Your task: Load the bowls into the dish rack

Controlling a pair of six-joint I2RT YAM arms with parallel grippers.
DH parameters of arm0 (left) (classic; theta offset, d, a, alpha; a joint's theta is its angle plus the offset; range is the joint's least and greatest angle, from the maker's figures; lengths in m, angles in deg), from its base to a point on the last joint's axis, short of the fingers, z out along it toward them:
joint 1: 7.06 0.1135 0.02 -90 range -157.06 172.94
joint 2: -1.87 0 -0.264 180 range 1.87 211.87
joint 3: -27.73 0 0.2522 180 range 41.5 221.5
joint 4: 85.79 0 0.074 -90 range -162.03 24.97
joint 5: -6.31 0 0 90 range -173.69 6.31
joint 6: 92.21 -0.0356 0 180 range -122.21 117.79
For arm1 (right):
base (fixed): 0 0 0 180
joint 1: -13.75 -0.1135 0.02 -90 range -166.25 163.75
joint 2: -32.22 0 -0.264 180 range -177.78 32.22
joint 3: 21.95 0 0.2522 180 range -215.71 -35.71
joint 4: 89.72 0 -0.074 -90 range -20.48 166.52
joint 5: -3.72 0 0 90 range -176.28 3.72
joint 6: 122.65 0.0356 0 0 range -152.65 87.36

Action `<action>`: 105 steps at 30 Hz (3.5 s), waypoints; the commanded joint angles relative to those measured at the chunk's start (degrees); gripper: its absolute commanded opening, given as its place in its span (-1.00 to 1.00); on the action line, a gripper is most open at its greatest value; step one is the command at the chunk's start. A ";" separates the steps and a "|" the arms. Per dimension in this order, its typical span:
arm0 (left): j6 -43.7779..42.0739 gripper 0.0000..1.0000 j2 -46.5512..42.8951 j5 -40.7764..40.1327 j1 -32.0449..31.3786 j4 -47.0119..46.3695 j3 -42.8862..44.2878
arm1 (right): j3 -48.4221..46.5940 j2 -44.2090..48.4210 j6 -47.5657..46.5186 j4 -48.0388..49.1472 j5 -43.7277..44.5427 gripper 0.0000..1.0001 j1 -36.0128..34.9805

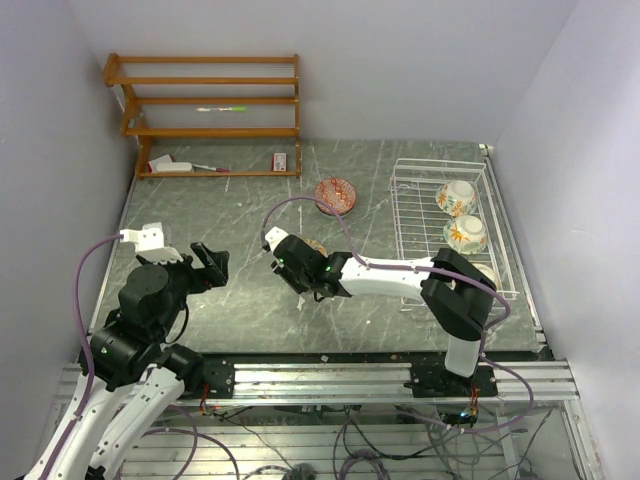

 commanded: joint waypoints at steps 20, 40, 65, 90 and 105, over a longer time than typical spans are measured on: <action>0.23 0.97 -0.99 -0.29 -0.53 -0.12 1.51 | 10.15 25.64 10.90 15.38 -16.63 -0.90 5.60; 0.03 0.97 -1.09 0.37 -0.80 -0.39 1.47 | 23.61 57.49 23.04 8.31 -19.79 -0.98 39.40; 0.08 0.97 -2.47 0.59 -1.58 -0.44 1.29 | 42.29 53.06 46.99 28.15 -53.87 -0.97 74.31; 0.22 0.97 -1.75 -0.12 -1.69 -0.22 1.45 | 44.73 46.99 35.62 10.41 -56.34 -0.80 86.73; 0.30 0.97 -0.97 -0.48 -1.71 -0.04 1.55 | 48.73 45.82 41.32 21.37 -65.12 -0.91 87.68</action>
